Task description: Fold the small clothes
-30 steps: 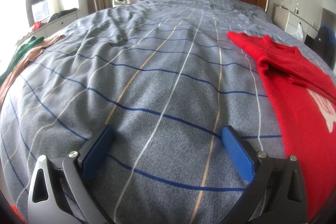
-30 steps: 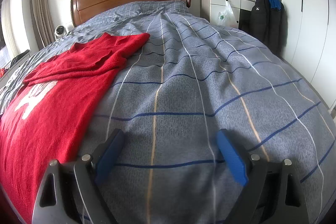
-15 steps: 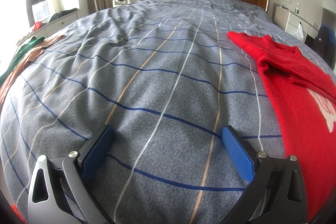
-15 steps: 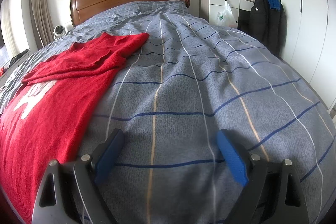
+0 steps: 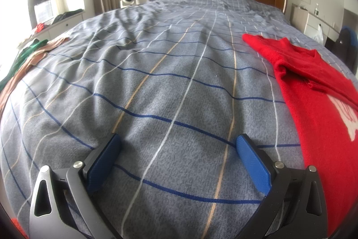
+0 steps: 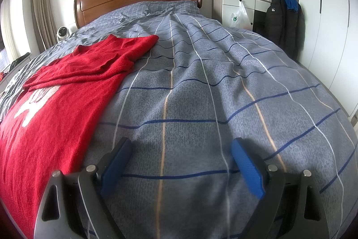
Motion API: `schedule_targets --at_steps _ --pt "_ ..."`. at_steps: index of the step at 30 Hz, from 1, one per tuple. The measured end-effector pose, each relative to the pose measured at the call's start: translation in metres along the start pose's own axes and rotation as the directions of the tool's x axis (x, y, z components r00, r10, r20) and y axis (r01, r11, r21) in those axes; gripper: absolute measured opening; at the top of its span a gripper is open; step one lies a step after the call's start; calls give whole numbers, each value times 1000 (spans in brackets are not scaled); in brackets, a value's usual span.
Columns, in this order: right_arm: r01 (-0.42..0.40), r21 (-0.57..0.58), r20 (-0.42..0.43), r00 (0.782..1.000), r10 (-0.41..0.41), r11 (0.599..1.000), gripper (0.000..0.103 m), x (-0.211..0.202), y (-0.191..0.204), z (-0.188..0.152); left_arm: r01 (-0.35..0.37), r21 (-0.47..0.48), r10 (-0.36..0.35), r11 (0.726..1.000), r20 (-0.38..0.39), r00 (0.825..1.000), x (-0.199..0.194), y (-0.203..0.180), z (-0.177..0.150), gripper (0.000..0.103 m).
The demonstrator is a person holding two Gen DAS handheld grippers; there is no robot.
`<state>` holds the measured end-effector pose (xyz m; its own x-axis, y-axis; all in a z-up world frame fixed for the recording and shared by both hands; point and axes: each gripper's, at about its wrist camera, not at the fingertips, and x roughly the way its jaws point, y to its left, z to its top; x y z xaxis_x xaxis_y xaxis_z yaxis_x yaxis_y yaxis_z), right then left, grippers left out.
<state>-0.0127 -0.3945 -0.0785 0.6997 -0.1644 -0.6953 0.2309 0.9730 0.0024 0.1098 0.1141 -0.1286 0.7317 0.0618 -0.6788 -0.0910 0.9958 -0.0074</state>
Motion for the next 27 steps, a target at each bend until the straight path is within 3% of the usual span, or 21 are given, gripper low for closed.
schedule_targets --at_steps 13,16,18,20,22,25,27 --pt "7 1 -2 1000 -7 1000 90 0 -3 0 5 1 -5 1000 -21 1000 0 1 1 102" --pt "-14 7 -52 999 15 1000 90 1 -6 5 44 -18 -45 999 -101 994 -12 9 9 100" --pt "-36 22 -119 992 38 999 90 -5 -8 14 125 -75 -132 989 -97 986 -34 19 10 99" --pt "-112 43 -139 983 117 993 90 -24 -6 20 231 -115 -244 966 -115 963 -54 24 6 99" --pt "-215 35 -151 964 218 976 90 -50 3 20 315 -122 -334 941 -196 922 -66 18 -10 99" --pt "-351 29 -241 906 347 936 90 -75 22 4 383 -115 -400 916 -305 865 -75 1 -37 99" --pt "-408 64 -312 859 406 911 90 -83 33 -16 420 -75 -419 905 -333 844 -85 -14 -49 95"
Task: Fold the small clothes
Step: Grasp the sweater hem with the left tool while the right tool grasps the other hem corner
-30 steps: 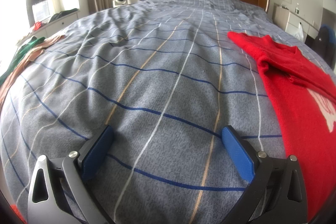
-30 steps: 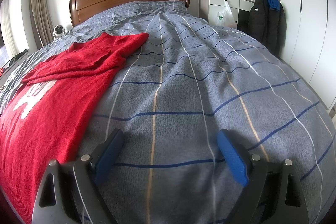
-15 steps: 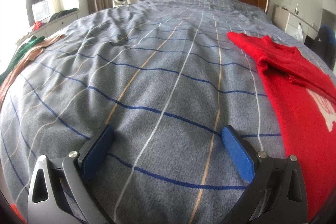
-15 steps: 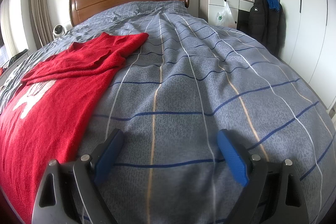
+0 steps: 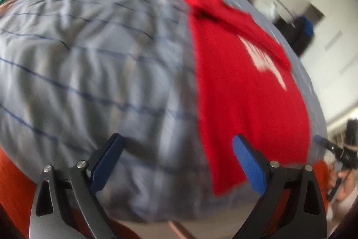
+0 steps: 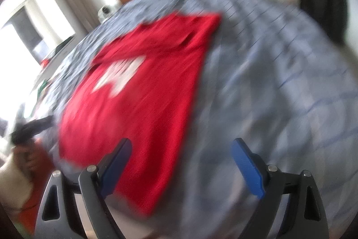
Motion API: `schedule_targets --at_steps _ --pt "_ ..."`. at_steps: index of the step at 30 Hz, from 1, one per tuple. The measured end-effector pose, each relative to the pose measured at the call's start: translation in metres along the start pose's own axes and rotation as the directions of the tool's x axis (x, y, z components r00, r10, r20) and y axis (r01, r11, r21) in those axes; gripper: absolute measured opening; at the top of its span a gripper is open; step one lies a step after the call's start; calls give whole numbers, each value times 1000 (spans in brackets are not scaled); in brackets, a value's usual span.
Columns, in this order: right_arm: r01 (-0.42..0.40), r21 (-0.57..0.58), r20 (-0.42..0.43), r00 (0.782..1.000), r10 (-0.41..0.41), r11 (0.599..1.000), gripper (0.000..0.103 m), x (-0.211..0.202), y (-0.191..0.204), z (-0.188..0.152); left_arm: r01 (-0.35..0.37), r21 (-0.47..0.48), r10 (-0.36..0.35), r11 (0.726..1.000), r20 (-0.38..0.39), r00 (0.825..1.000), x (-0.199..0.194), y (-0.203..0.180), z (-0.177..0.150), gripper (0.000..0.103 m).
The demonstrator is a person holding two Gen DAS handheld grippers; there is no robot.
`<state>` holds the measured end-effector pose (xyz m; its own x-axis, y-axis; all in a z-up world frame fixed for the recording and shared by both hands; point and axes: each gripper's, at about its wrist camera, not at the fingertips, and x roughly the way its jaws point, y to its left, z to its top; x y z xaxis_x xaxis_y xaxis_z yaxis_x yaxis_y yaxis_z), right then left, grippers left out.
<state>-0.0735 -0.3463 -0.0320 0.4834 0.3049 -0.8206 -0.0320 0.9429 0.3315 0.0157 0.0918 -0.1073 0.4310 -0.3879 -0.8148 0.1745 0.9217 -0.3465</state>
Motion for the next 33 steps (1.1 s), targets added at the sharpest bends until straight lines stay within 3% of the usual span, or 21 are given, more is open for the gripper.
schedule_targets --at_steps 4,7,10,14,16,18,19,26,30,33 --pt "-86 62 -91 992 92 994 89 12 11 -31 26 87 -22 996 -41 999 7 -25 -5 87" --pt "-84 68 -116 989 92 994 83 23 15 -42 6 99 2 995 -82 997 15 -30 -9 76" --pt "-99 91 -145 983 111 991 66 35 13 -45 28 76 -20 997 -105 994 18 -31 -13 68" --pt "-114 135 -116 985 130 984 53 34 7 -39 91 47 -83 995 -150 985 20 -34 -19 56" --pt "-112 142 -111 985 128 984 29 34 6 -34 87 66 -75 994 -160 984 23 -39 -21 52" --pt "-89 130 -132 986 106 988 9 37 7 -31 71 79 -56 994 -179 982 28 -42 -21 25" --pt "-83 132 -136 986 101 988 6 36 6 -32 82 69 -67 994 -194 979 30 -41 -21 4" --pt "-77 161 -108 990 95 984 5 20 3 -32 151 -2 -150 989 -160 976 6 -33 -17 1" --pt "-130 187 -33 990 138 974 5 6 7 -20 217 -54 -220 975 -50 974 -20 -31 8 1" --pt "-163 175 51 986 157 971 5 -3 7 5 215 -35 -213 976 38 976 -26 -35 40 1"
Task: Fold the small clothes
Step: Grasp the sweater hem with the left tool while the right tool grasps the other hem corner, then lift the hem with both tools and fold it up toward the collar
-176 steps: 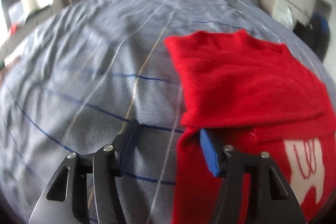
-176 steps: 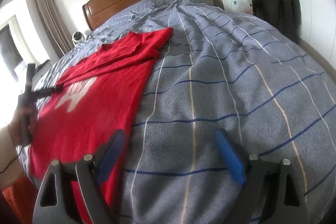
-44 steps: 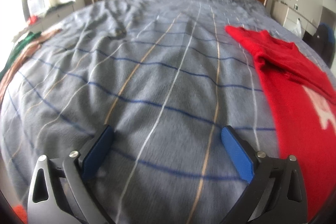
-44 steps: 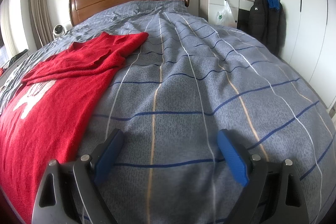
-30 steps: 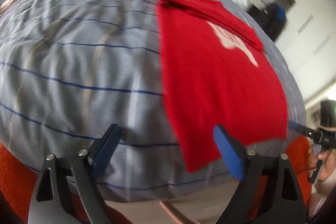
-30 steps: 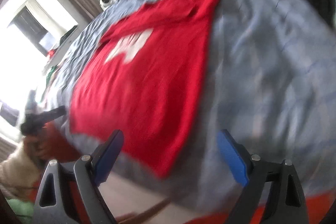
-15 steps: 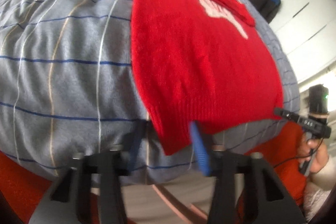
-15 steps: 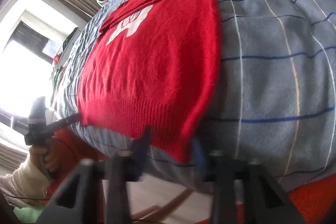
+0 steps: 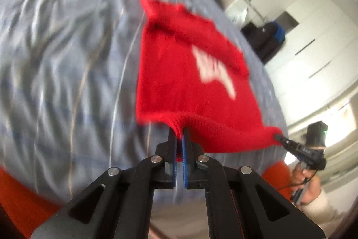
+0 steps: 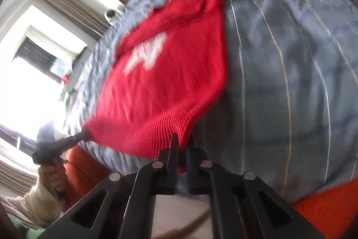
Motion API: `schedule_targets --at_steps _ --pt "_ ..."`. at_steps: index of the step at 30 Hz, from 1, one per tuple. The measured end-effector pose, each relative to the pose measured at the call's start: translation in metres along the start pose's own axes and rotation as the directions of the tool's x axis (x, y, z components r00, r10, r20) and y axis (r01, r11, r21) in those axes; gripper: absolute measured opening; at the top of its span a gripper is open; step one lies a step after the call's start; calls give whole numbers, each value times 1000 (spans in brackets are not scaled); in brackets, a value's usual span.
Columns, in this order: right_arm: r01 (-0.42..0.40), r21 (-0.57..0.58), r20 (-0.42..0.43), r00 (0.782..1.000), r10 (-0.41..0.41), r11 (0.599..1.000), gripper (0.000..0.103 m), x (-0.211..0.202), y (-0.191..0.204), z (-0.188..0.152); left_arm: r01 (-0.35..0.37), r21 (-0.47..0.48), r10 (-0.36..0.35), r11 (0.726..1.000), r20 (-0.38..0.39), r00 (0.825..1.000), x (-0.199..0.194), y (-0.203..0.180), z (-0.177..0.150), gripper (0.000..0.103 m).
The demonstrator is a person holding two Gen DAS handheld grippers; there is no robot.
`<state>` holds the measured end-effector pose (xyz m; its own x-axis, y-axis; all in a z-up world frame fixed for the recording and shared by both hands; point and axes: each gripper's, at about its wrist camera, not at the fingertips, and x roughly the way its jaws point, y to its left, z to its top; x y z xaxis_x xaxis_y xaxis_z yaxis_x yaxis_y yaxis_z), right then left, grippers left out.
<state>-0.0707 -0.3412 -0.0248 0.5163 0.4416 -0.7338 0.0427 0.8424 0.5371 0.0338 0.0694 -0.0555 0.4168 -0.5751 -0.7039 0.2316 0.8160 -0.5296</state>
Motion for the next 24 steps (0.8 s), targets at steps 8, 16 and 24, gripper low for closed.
schedule_targets --at_steps 8,16,24 --pt "35 -51 214 977 -23 998 5 26 10 116 -88 13 85 996 137 987 54 -4 124 1" --pt "100 -43 230 969 -87 994 5 91 -5 228 -198 -19 199 980 102 975 128 6 216 2" --pt "133 8 188 973 -132 991 5 153 -34 287 -257 -42 260 965 75 963 178 16 247 2"
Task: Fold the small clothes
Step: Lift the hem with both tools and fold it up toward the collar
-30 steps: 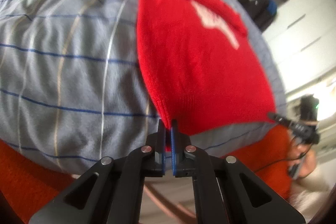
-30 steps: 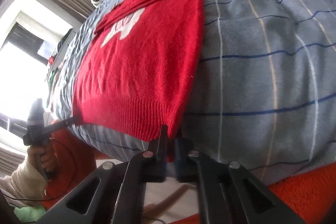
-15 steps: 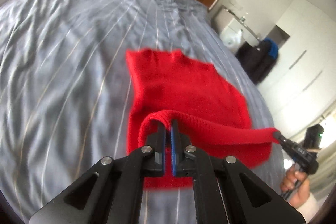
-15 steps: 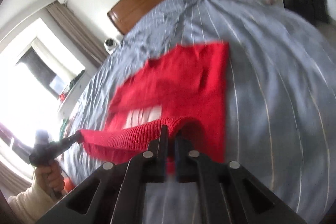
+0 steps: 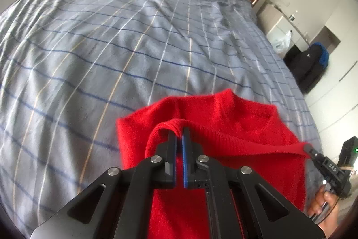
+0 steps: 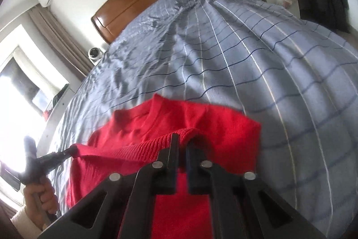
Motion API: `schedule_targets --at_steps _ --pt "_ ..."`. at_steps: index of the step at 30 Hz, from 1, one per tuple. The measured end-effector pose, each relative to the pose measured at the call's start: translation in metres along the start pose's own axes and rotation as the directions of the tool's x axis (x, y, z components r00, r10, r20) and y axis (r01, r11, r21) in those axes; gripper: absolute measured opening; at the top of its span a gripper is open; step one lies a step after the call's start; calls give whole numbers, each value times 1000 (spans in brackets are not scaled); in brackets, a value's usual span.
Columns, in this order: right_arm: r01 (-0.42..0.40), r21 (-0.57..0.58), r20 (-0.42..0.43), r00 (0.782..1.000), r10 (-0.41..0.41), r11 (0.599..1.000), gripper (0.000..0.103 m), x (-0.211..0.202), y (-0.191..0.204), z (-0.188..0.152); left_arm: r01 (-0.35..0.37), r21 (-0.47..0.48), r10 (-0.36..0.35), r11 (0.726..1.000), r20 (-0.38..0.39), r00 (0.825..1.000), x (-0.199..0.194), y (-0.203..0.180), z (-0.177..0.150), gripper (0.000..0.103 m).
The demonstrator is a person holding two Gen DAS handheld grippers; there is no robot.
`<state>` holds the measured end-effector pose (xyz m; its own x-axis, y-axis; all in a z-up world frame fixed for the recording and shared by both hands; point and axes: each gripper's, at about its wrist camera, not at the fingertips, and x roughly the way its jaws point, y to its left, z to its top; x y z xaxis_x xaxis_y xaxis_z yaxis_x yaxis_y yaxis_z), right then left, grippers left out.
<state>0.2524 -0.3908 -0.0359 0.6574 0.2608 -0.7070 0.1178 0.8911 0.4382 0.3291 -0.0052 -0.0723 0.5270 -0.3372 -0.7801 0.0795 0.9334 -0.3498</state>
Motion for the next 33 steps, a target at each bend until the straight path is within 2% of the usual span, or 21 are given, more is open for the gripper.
schedule_targets --at_steps 3,4,5,7,8,10,12,14,16,17,19,20,22,23,24,27,29,31,33 --pt "1 37 -6 1000 -1 999 5 22 -9 8 -25 -31 25 999 -17 1000 18 5 10 12" --pt "-6 58 -11 1000 7 998 8 28 -14 9 -37 -66 35 997 -23 999 21 11 14 30" --pt "-8 82 -6 1000 8 997 12 33 -18 10 -32 -107 31 994 -17 999 20 18 18 54" --pt "2 110 25 1000 -5 994 47 32 -22 11 -4 -164 10 986 35 999 8 30 23 73" --pt "-4 124 49 999 -2 992 50 26 -24 11 6 -176 8 984 75 997 -3 36 24 77" --pt "-9 114 75 997 0 993 49 13 -22 14 -3 -148 17 989 94 995 -18 38 22 78" --pt "2 33 86 996 -5 999 50 -1 -11 16 -5 -89 14 996 99 995 -30 33 14 78" --pt "-6 -72 83 997 12 997 49 -13 6 12 -10 35 7 999 106 994 -42 20 -6 83" --pt "-42 -192 47 998 51 981 49 -23 27 -2 -27 140 15 990 83 996 -43 11 -29 92" --pt "-59 -232 23 998 66 971 49 -24 34 -10 -38 175 28 984 62 998 -38 9 -38 93" --pt "-110 -308 -51 994 99 945 50 -27 44 -37 -91 234 96 968 -9 995 -25 12 -59 93" --pt "-124 -328 -104 990 95 937 51 -25 42 -56 -131 245 145 961 -39 989 -20 19 -71 92" --pt "-54 -343 -163 987 -3 938 52 -19 30 -82 -132 216 139 967 -19 990 -37 34 -83 92" --pt "3 -338 -169 984 -63 941 52 -20 21 -91 -128 194 132 973 -5 991 -51 38 -86 91" --pt "22 -316 -143 987 -71 949 51 -32 13 -97 -125 181 126 976 6 992 -63 41 -88 91" --pt "55 -308 -35 997 -69 950 52 -77 20 -106 -110 181 102 977 51 993 -102 41 -105 92" --pt "31 -346 -1 999 -33 938 54 -98 36 -113 -112 204 101 972 65 993 -118 36 -123 95" --pt "-5 -370 -15 1000 -1 929 60 -104 49 -126 -130 229 118 965 66 991 -126 32 -148 96" --pt "-13 -371 -54 998 -8 928 60 -97 50 -145 -154 239 144 959 59 988 -125 34 -168 96"
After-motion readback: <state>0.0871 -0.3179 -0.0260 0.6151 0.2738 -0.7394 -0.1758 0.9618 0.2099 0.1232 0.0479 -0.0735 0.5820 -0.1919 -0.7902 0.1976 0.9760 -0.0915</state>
